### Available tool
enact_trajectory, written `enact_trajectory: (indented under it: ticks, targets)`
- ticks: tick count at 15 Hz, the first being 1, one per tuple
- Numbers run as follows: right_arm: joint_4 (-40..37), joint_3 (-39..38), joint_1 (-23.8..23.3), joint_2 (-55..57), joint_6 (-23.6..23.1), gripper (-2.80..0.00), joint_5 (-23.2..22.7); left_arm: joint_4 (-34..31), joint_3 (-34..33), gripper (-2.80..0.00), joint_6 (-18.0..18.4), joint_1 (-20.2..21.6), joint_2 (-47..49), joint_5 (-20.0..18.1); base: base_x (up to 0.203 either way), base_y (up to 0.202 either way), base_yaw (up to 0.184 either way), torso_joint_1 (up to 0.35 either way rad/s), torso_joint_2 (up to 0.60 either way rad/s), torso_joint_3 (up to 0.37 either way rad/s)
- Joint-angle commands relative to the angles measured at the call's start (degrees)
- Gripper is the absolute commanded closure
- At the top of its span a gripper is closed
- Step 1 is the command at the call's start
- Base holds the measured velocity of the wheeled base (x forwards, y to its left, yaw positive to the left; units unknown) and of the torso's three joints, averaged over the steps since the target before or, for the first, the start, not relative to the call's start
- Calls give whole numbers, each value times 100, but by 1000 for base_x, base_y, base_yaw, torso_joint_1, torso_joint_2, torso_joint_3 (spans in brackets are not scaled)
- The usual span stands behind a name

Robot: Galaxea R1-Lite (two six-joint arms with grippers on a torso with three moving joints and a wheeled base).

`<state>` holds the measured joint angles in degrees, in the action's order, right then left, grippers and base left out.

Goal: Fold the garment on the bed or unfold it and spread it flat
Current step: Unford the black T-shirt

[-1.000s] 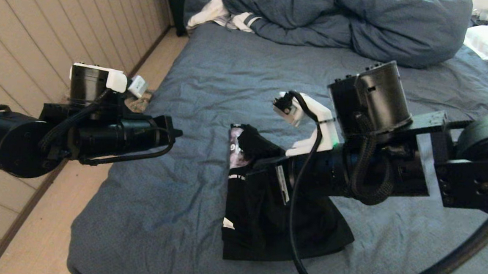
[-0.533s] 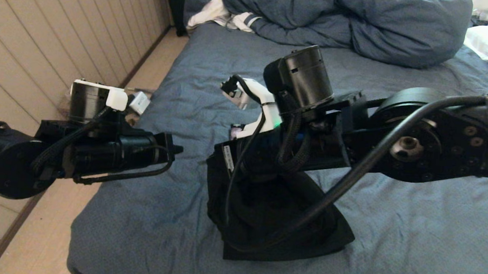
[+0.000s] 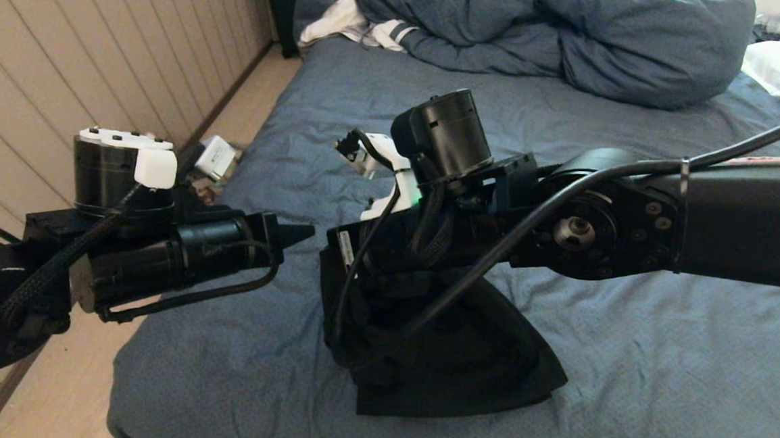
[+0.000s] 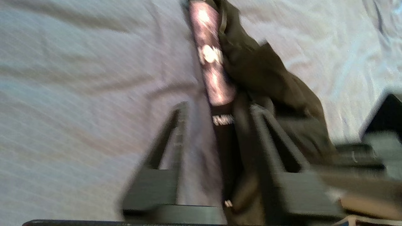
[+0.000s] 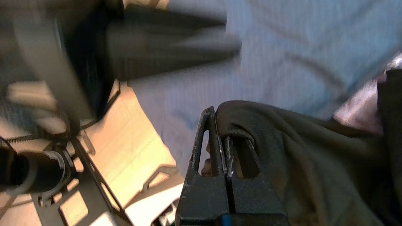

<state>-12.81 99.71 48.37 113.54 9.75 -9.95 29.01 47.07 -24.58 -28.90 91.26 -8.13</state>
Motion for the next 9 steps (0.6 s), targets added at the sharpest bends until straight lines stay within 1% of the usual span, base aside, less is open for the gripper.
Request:
enact_trajectory:
  ticks: [1, 4, 7, 8, 9]
  targets:
    - [-11, 203, -12, 103, 10, 0, -7, 25, -107, -280, -11, -130, -102, -21, 0, 0, 0, 0, 0, 0]
    - [-27, 460, -28, 107, 10, 0, 2, 71, -239, -280, 5, -222, -147, -30, 0, 0, 0, 0, 0, 0]
    - [-125, 626, -74, 101, 10, 0, 2, 531, -522, -280, 51, -230, -218, -200, 0, 0, 0, 0, 0, 0]
    - [-125, 628, -101, 98, 10, 0, 2, 703, -652, -280, 124, -226, -240, -276, 0, 0, 0, 0, 0, 0]
    - [-125, 621, -124, 91, 10, 0, 2, 847, -795, -280, 301, -216, -258, -357, 0, 0, 0, 0, 0, 0]
